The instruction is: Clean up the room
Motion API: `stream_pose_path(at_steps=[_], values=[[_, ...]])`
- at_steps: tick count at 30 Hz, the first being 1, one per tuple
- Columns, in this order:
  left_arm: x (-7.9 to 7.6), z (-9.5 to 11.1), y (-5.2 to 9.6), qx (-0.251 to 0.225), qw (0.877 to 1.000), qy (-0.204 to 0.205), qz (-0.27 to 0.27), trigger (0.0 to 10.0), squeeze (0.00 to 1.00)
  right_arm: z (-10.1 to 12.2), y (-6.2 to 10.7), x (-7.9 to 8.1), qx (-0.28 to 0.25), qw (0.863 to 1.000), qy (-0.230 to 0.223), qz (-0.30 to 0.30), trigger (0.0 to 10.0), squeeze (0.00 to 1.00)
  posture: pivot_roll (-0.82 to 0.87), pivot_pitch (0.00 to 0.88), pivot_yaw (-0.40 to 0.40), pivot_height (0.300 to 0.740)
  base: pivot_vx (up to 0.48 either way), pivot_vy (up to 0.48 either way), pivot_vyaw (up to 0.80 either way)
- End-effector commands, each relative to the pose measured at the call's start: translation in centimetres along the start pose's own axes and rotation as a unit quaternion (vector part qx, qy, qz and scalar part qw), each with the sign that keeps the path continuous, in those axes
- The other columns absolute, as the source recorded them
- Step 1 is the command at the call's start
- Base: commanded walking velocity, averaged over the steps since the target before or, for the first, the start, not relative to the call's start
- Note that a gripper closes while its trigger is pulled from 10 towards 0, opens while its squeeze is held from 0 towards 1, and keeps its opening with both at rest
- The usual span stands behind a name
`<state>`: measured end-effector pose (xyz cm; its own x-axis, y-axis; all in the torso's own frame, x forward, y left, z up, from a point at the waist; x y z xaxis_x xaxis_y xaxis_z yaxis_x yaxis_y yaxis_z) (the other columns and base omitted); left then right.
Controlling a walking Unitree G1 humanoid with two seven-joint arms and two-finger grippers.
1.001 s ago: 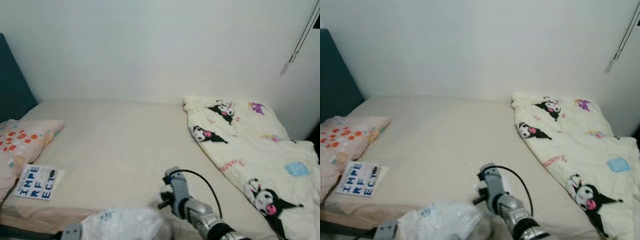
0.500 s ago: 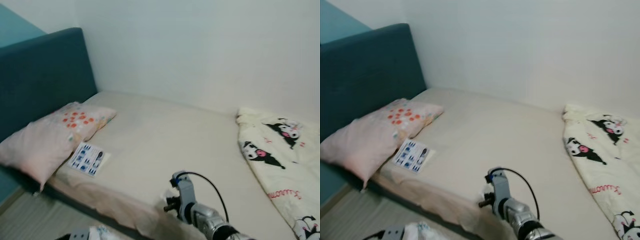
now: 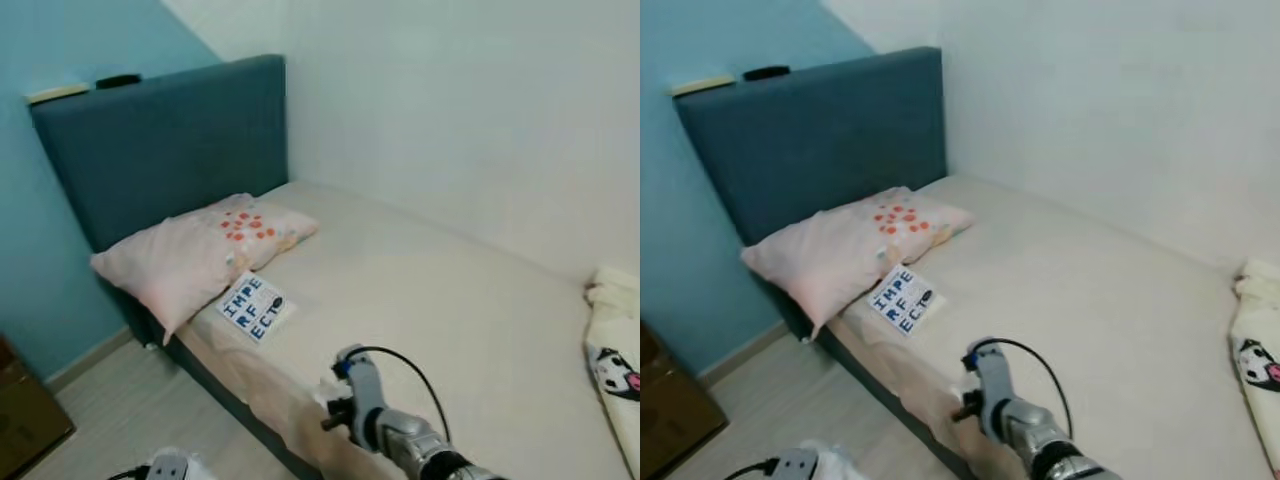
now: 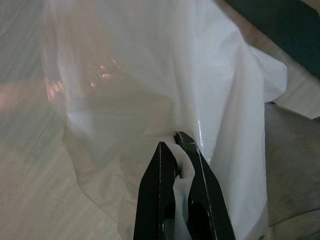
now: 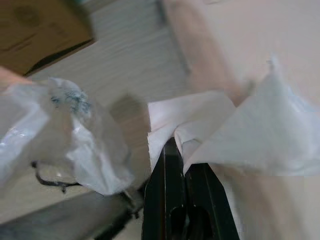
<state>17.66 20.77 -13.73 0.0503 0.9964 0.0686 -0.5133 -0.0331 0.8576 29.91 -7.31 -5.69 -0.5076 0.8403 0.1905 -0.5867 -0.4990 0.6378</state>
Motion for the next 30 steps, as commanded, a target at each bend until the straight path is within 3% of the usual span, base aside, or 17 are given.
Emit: stream_pose_path(at_steps=[1, 9, 20, 24, 30], values=[[-0.2, -0.2, 0.0, 0.005, 1.000, -0.008, -0.004, 10.0, 0.00, -0.7, 0.2, -0.2, 0.012, 1.000, 0.000, -0.001, 10.0, 0.00, 0.04, 0.000, -0.041, 0.740, 0.000, 0.000, 0.79], [-0.2, -0.9, 0.1, 0.019, 0.999, -0.035, -0.005, 10.0, 0.00, -0.9, 0.1, 0.2, 0.018, 1.000, 0.004, 0.007, 10.0, 0.00, 0.04, 0.000, -0.034, 0.740, 0.000, 0.000, 0.79], [0.2, -0.8, 0.1, 0.016, 0.999, -0.031, 0.007, 10.0, 0.00, -0.9, 0.1, 0.2, 0.018, 1.000, 0.009, 0.009, 10.0, 0.00, 0.03, 0.000, -0.030, 0.740, 0.000, 0.000, 0.79], [0.7, 0.3, 0.0, 0.000, 1.000, 0.000, 0.023, 10.0, 0.00, -0.7, 0.0, 0.3, 0.017, 1.000, 0.008, 0.011, 10.0, 0.00, 0.04, 0.000, -0.035, 0.740, 0.000, 0.000, 0.79], [1.1, 2.1, -0.3, -0.018, 0.999, -0.002, 0.040, 10.0, 0.00, -0.6, 0.0, 0.4, 0.016, 1.000, 0.014, 0.013, 10.0, 0.00, 0.04, 0.000, -0.038, 0.740, 0.000, 0.000, 0.79]])
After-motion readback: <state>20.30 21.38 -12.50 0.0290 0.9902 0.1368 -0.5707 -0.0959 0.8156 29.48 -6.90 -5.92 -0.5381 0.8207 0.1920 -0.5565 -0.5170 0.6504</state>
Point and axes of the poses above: a point about 5 cm out from each wrist's last joint towards the gripper, its own y axis pointing back from the gripper into the wrist, its own z axis along the axis of the wrist's last joint, x = y × z, the point moved 5 cm from there along -y, pointing out of the wrist towards the gripper
